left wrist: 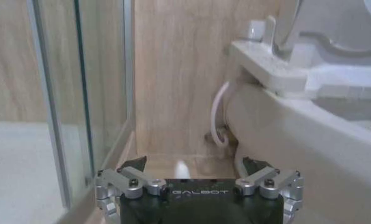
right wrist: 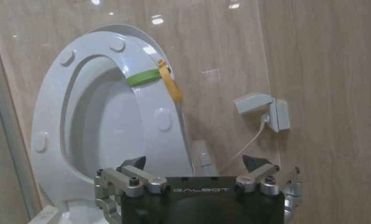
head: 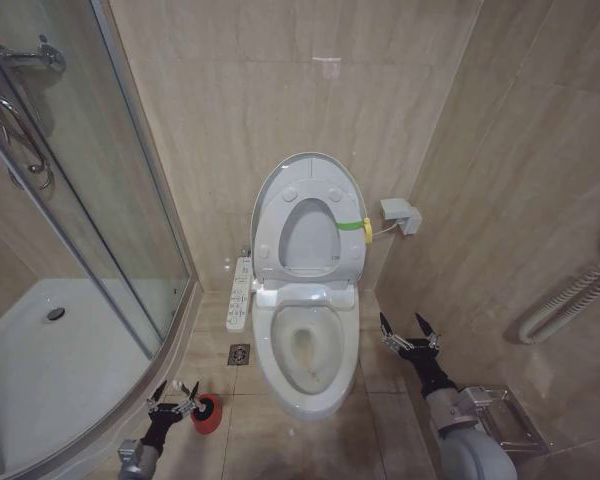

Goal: Open the toilet lid, clean the toilet bowl with a toilet brush, close the toilet lid, and flush.

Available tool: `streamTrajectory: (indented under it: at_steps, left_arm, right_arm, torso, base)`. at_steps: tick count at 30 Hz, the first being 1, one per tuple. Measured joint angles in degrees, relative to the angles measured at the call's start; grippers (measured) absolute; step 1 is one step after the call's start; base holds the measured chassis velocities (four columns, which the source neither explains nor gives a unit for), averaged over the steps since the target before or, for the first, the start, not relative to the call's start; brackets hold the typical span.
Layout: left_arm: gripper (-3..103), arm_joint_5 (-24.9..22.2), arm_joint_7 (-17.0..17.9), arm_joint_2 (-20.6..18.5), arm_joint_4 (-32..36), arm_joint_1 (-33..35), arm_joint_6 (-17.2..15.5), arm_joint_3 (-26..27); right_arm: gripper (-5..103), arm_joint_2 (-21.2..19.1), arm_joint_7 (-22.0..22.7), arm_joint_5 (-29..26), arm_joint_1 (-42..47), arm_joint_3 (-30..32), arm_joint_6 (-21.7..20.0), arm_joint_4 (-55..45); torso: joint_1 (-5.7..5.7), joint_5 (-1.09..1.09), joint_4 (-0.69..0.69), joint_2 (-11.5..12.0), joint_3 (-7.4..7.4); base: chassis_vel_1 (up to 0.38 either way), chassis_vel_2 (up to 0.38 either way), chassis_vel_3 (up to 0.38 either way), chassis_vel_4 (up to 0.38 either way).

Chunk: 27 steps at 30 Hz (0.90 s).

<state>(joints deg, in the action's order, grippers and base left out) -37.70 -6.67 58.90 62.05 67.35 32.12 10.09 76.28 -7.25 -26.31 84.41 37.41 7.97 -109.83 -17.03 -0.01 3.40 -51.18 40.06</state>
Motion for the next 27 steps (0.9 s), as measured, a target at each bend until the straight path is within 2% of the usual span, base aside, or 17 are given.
streamTrajectory:
  at_steps: [7,13,17,21,27]
  left_arm:
    - [100,0.4,3.0,-3.7,8.2,1.8,-1.0,2.7]
    - [100,2.3,4.2,-4.4,11.1,3.0,-0.6,4.1]
    - [100,2.4,4.8,-5.1,15.4,4.6,-1.5,5.8]
    - [100,3.1,4.2,-7.1,23.0,6.5,-3.6,8.9]
    - [100,3.2,5.6,-8.1,29.4,7.7,-7.4,11.6]
  right_arm:
    - [100,0.0,0.0,0.0,0.0,0.0,0.0,0.0]
    - [100,0.0,0.0,0.0,0.0,0.0,0.0,0.0]
    - [100,0.0,0.0,0.0,0.0,0.0,0.0,0.0]
    - [100,0.0,0.0,0.0,0.0,0.0,0.0,0.0]
    - [100,0.0,0.0,0.0,0.0,0.0,0.0,0.0]
  torso:
    - [0.00,0.01,0.01,0.0,0.00]
    - [-0.01,0.00,0.01,0.0,0.00]
    - [-0.01,-0.01,0.00,0.0,0.00]
    - [0.00,0.02,0.00,0.0,0.00]
    - [0.00,0.02,0.01,0.0,0.00]
  base:
    - [0.000,0.000,0.000,0.000]
    - [0.000,0.000,0.000,0.000]
    - [0.000,0.000,0.000,0.000]
    - [0.000,0.000,0.000,0.000]
    - [0.000,0.000,0.000,0.000]
